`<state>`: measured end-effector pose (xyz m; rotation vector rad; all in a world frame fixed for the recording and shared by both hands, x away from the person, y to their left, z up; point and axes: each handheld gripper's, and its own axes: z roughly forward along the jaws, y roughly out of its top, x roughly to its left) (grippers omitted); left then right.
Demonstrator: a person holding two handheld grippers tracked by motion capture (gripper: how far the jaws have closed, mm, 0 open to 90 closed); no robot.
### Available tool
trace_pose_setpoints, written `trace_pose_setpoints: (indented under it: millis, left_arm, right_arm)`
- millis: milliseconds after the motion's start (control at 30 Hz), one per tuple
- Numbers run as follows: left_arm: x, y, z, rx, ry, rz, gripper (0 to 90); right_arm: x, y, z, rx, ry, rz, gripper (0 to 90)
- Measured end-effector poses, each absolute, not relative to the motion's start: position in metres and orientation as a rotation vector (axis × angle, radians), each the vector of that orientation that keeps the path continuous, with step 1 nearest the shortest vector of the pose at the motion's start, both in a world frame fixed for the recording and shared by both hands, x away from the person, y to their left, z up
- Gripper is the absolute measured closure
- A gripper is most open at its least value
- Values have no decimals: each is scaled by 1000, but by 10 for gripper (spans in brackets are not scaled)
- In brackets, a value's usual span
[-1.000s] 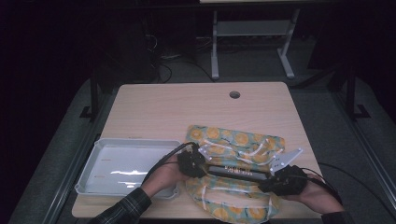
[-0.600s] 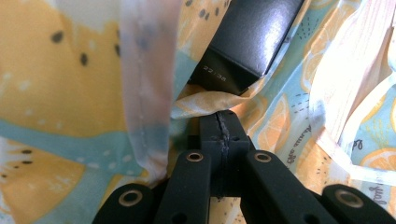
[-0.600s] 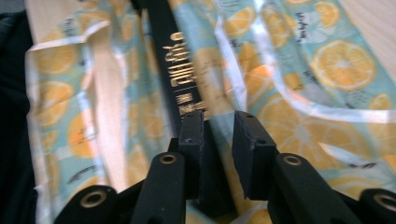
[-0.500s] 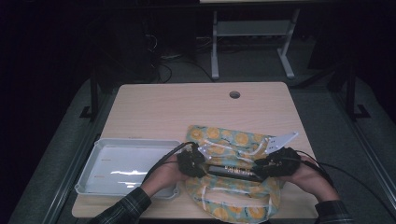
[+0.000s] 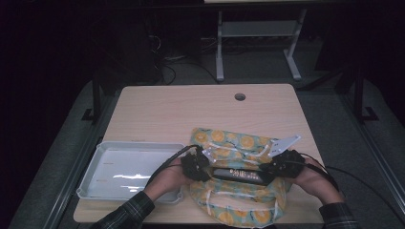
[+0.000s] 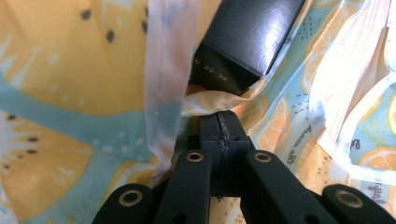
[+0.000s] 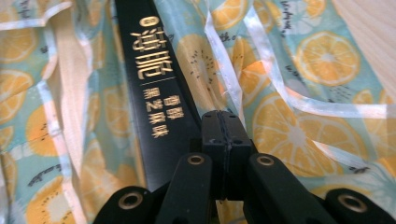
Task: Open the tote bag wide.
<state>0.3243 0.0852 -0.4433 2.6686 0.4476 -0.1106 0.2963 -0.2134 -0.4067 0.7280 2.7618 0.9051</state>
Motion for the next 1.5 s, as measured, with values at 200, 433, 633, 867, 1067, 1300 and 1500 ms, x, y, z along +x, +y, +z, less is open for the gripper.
trace_pose_setpoints:
  millis: [200,433,633,867,1067,1300,1500]
  left_arm:
    - [325,85,-443,2670,448,-111,898]
    - [325,85,-443,2671,448,-112,898]
    - [325,85,-443,2675,441,-108,898]
    - [325,85,-443,2674,442,-108,898]
    - [324,85,-443,2674,445,-111,899]
    - [324,84,-443,2676,445,-102,897]
    - [325,87,-439,2649,450,-117,829]
  right_arm:
    - [306,-217,-408,777,2731,903,893]
    - [320,-227,-411,849,2697,916,893]
    - [332,-235,-417,917,2670,911,893]
    - [345,-238,-432,981,2683,842,893]
    - [349,-239,-449,1003,2730,786,893]
    - [348,-241,-453,1024,2736,794,888]
    - [347,-244,-447,1064,2715,853,799]
